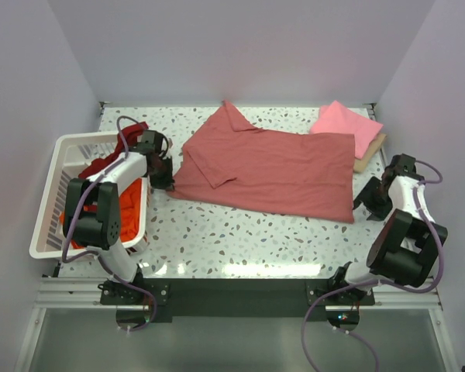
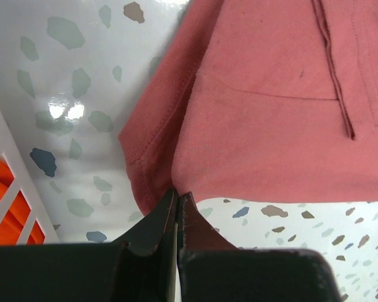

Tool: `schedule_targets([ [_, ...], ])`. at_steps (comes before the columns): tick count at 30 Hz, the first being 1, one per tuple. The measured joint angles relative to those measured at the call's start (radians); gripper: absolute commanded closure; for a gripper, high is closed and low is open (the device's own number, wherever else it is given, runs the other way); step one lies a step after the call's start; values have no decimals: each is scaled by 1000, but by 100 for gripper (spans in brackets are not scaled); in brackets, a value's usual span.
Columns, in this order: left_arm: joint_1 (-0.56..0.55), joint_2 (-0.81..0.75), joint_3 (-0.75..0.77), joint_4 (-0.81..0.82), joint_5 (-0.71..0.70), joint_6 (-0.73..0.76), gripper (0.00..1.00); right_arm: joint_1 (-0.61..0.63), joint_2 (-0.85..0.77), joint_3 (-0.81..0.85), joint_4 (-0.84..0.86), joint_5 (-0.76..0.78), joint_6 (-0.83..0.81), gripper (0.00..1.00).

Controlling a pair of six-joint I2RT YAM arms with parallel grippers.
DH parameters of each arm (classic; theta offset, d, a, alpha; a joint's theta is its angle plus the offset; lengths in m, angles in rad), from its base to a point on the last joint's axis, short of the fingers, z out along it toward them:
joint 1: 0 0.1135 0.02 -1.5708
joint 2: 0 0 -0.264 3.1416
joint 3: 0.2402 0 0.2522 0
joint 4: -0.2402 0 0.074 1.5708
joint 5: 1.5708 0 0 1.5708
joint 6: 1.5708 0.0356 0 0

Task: Fold and stack the t-shirts
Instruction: Fold the tshirt

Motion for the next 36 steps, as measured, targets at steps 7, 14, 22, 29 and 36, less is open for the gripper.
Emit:
schedule_targets([
  [7, -27, 1, 110, -49, 19, 1, 84, 114, 23, -10, 22, -85, 9, 43],
  [14, -66, 13, 200, -40, 17, -13, 76, 200, 76, -11, 76, -156, 57, 43],
  [22, -80, 18, 200, -61, 1, -20, 75, 201, 115, -10, 94, -162, 71, 43],
  [29, -108, 24, 192, -37, 8, -39, 75, 208, 161, -8, 117, -167, 81, 43],
  [36, -130, 129, 136, 58, 40, -55, 78, 221, 214, -2, 129, -159, 97, 44],
])
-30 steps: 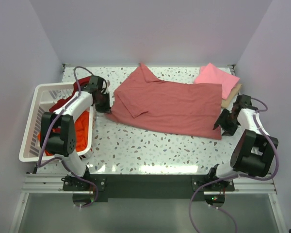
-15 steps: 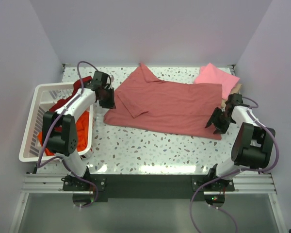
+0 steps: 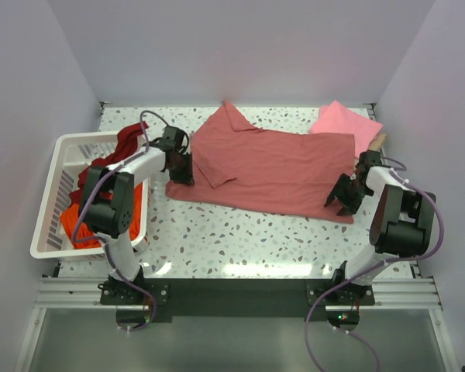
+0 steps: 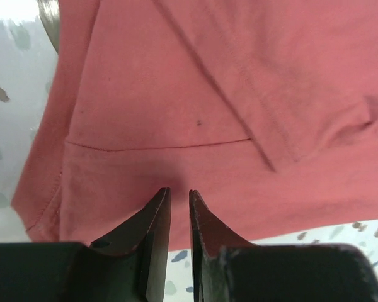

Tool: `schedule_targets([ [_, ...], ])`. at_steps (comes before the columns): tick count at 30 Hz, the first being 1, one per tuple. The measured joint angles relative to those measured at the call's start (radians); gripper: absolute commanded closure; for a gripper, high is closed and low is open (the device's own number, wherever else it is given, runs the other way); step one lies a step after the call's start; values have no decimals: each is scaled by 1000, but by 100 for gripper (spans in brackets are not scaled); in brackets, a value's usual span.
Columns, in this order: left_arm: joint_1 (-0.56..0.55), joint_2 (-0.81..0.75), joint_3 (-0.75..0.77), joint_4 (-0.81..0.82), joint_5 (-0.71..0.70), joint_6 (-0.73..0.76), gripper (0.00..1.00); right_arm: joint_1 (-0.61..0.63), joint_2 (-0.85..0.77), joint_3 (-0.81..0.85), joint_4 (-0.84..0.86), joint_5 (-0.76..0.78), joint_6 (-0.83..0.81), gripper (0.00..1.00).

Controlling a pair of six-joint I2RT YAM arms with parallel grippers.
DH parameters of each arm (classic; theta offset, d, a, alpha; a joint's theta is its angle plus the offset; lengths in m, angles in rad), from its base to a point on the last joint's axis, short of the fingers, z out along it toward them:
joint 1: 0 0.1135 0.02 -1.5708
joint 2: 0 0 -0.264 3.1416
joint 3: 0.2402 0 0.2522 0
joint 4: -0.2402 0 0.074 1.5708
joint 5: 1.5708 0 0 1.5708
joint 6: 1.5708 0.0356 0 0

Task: Fold and stack the t-shirts
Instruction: Fold the tshirt

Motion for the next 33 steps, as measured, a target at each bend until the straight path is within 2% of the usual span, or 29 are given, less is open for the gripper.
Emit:
schedule_targets([
  [6, 1, 13, -82, 39, -8, 1, 78, 2, 4, 0, -35, 35, 41, 44],
  [12, 1, -68, -196, 100, -18, -6, 79, 2, -47, -64, -85, 51, 90, 44],
  [20, 0, -179, -322, 102, -42, -26, 80, 2, -124, -166, -188, 49, 135, 43],
  [22, 0, -194, -334, 89, -46, -26, 74, 2, -130, -169, -212, 53, 138, 43],
  [23, 0, -198, -335, 80, -47, -26, 65, 2, -135, -169, -225, 54, 138, 43],
  [26, -2, -212, -331, 49, -50, -25, 48, 2, -175, -164, -264, 53, 137, 42],
  [33, -41, -230, -215, -22, -51, -44, 45, 2, -329, -69, -366, 52, 122, 41],
])
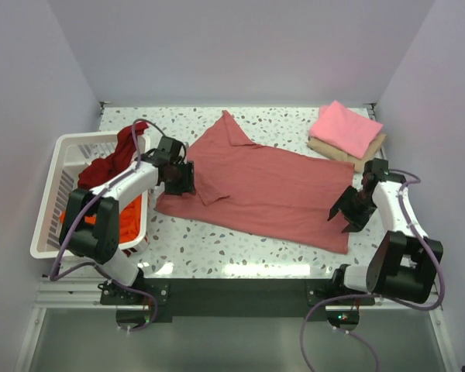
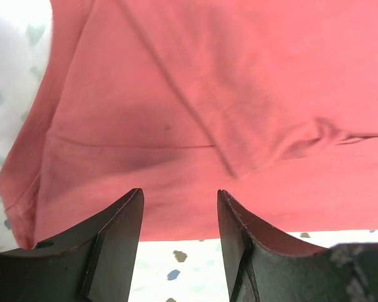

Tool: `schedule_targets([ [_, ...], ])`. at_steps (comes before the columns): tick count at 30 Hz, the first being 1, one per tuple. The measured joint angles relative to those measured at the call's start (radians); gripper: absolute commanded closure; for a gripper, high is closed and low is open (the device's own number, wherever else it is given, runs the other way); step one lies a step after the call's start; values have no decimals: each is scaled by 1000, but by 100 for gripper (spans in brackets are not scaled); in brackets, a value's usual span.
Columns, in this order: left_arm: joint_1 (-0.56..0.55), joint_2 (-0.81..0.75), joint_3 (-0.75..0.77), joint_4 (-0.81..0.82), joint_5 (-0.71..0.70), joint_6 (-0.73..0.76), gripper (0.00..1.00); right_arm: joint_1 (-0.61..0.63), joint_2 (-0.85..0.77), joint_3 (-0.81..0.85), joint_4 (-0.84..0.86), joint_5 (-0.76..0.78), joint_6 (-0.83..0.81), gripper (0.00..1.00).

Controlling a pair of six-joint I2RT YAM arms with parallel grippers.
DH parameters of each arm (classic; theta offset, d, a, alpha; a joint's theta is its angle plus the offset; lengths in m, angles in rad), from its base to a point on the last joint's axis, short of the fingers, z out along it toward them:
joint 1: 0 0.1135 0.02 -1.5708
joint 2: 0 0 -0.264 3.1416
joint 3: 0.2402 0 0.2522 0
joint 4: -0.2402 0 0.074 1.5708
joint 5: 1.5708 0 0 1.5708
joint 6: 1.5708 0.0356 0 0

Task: Fold and stack the t-shirts
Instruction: Fold the tshirt

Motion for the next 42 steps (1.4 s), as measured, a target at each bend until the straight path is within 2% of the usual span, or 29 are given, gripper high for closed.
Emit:
schedule_targets([
  [5, -61, -1, 26, 3, 3, -28, 45, 0, -63, 72, -37, -5, -9, 40],
  [13, -201, 46, 26, 3, -27, -113, 46, 0, -25, 142, -63, -35, -48, 40],
  [17, -208, 95, 34, -2, -53, -139, 47, 0, -3, 168, -58, -53, -70, 40],
  [25, -209, 209, 145, -6, -120, -146, 51, 0, -3, 168, -54, -91, -89, 40],
  [33, -220, 238, 170, -13, -148, -161, 67, 0, 0, 167, -49, -106, -95, 40],
  [37, -231, 240, 172, -24, -161, -164, 86, 0, 5, 166, -47, -108, -102, 40],
  [41, -248, 240, 178, -36, -168, -164, 100, 0, 9, 158, -42, -112, -106, 40],
  [42, -252, 241, 182, -40, -169, -165, 100, 0, 11, 158, -42, -113, -108, 40],
])
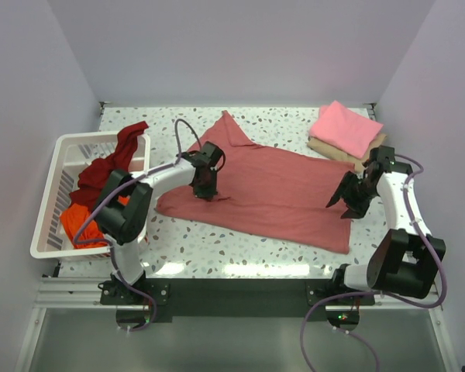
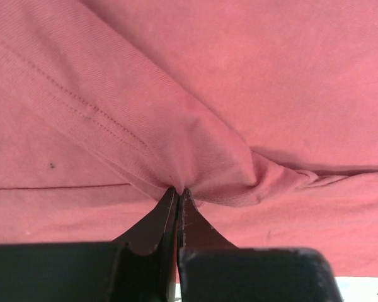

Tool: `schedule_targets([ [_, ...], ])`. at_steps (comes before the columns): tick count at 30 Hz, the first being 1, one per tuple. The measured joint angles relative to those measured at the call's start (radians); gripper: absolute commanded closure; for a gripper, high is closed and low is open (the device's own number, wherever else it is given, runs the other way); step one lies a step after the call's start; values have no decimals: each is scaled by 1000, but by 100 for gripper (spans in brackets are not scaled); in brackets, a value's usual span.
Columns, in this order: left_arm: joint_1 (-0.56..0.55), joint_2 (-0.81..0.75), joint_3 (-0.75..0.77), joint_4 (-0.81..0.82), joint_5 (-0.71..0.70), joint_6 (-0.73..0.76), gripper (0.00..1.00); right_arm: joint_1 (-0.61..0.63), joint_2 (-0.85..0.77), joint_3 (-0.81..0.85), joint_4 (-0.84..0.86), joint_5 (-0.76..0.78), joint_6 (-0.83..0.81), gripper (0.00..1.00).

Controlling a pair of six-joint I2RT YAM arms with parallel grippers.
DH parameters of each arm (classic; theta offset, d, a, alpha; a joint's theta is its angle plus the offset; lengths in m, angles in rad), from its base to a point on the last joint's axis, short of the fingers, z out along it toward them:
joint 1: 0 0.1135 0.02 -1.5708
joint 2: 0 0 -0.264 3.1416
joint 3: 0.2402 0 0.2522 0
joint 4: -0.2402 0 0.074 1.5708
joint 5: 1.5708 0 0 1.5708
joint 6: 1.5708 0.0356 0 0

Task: Fold and stack the t-shirts
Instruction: Fold the tshirt

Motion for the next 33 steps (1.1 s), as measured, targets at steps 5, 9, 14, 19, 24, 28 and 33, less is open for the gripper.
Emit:
schedule_targets([
  [5, -28, 22, 57, -39, -18, 2, 100, 0, 18, -2, 2, -17, -8, 40],
  [9, -44, 63, 145, -79, -28, 10, 100, 0, 34, -2, 2, -19, -20, 40],
  [14, -53, 141, 279, -117, -35, 37, 100, 0, 66, 4, 2, -25, -36, 40],
  [19, -58, 240, 411, -167, -43, 77, 100, 0, 95, 21, 2, -41, -51, 40],
  [24, -75, 322, 518, -223, -64, 119, 100, 0, 115, 26, 5, -47, -55, 40],
  [28, -85, 360, 580, -262, -81, 143, 100, 0, 119, 26, 10, -52, -55, 40],
  [33, -88, 418, 683, -312, -94, 168, 93, 0, 121, 26, 14, -64, -56, 40],
])
